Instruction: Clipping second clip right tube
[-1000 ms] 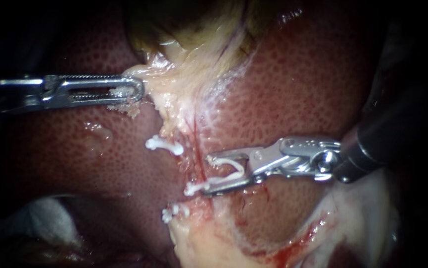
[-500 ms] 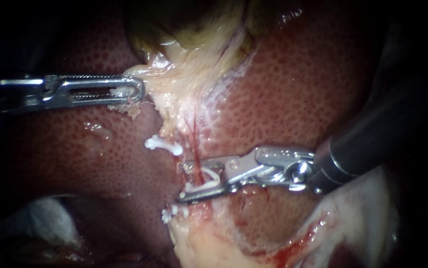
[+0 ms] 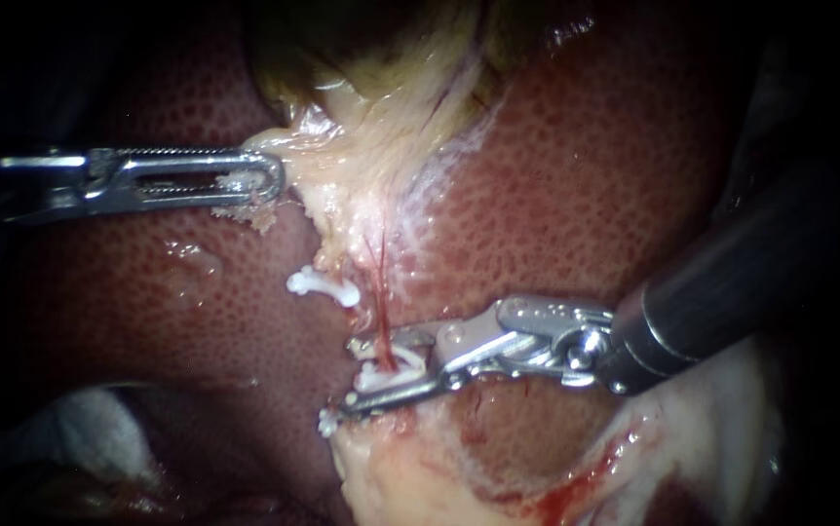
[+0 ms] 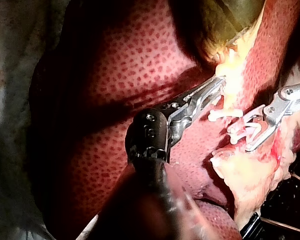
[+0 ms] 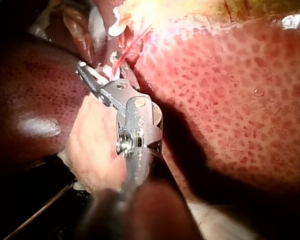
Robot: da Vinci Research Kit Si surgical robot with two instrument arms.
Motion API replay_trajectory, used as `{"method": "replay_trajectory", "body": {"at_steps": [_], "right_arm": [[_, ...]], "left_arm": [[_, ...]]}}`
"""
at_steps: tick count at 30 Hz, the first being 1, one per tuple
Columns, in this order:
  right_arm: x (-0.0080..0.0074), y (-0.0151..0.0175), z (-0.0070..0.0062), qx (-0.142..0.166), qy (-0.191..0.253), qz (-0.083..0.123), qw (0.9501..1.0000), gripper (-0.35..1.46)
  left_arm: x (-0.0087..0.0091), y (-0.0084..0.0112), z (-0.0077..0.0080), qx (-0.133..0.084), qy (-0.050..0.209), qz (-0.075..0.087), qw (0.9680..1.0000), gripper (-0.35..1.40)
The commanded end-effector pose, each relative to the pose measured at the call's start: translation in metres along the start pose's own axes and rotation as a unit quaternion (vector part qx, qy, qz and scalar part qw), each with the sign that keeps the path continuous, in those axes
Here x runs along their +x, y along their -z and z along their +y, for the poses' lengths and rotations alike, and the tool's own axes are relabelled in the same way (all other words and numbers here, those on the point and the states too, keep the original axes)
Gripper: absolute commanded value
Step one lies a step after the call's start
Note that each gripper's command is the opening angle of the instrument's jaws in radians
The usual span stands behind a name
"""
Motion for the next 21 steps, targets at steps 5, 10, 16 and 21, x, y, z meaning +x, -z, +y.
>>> {"method": "replay_trajectory", "body": {"at_steps": [5,10,16,21], "right_arm": [[-0.0003,0.0005,-0.0002,0.008,-0.046,-0.001,0.9989,-0.35],[-0.0004,0.0006,-0.0001,0.008,-0.060,-0.004,0.9981,-0.35],[-0.0005,0.0008,-0.0002,0.009,-0.059,-0.009,0.9982,-0.35],[-0.0006,0.0008,-0.0002,0.014,-0.057,-0.012,0.9982,-0.35]], "left_arm": [[0.0000,0.0000,0.0000,0.000,0.000,0.000,1.0000,-0.35],[0.0000,0.0000,0.0000,0.000,0.000,0.000,1.0000,-0.35],[0.0000,0.0000,0.0000,0.000,0.000,0.000,1.0000,-0.35],[0.0000,0.0000,0.0000,0.000,0.000,0.000,1.0000,-0.35]]}}
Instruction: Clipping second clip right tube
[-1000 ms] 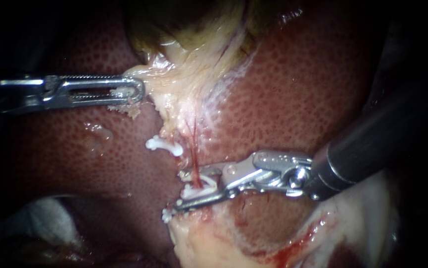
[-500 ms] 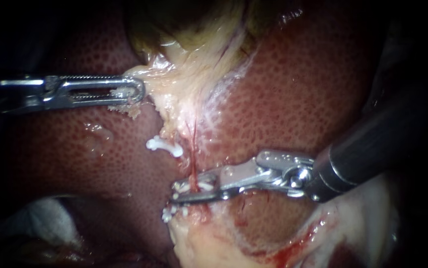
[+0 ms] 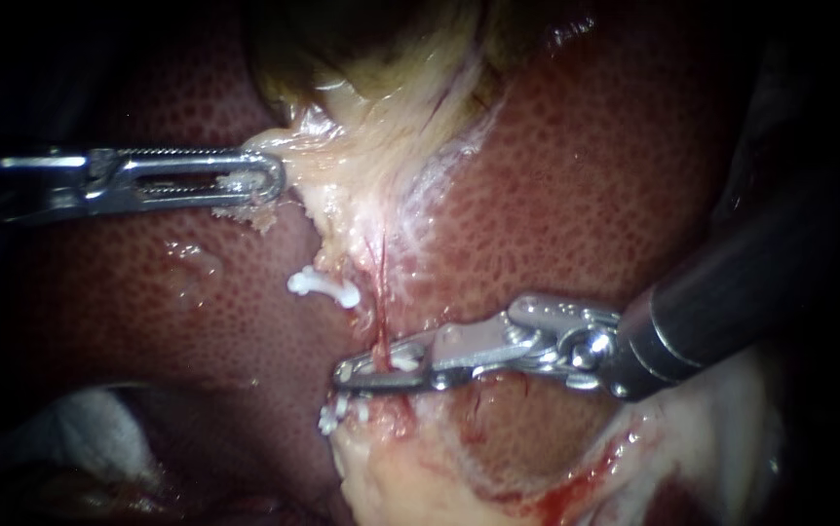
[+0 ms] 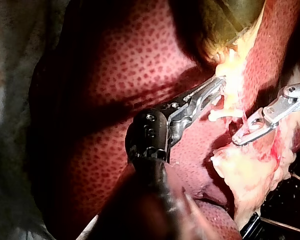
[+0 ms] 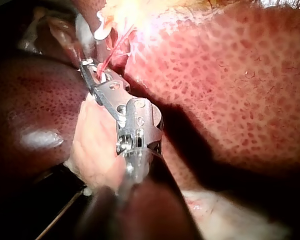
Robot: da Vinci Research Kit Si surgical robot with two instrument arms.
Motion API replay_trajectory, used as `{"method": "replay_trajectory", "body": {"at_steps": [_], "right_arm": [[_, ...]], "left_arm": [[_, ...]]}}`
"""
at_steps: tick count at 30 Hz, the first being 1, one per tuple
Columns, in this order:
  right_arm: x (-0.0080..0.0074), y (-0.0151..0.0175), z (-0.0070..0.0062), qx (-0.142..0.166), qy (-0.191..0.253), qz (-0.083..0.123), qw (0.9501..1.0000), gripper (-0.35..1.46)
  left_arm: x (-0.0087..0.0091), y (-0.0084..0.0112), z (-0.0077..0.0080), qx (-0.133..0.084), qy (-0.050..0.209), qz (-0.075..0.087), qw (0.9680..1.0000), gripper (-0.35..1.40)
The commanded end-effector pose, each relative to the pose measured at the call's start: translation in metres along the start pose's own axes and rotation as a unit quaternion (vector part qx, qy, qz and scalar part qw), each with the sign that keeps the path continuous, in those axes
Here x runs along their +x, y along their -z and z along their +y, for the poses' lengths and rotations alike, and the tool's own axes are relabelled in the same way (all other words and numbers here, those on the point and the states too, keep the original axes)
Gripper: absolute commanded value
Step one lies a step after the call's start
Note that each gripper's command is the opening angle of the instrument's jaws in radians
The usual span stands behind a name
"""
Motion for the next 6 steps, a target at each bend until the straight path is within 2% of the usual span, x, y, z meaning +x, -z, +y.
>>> {"method": "replay_trajectory", "body": {"at_steps": [1,6], "right_arm": [[-0.0001,0.0000,0.0001,0.001,0.000,0.000,1.0000,-0.35],[-0.0001,0.0000,0.0002,0.001,0.000,0.000,1.0000,-0.35]], "left_arm": [[0.0000,0.0000,0.0000,0.000,0.000,0.000,1.0000,-0.35],[0.0000,0.0000,-0.0001,0.000,0.000,0.000,1.0000,-0.35]]}}
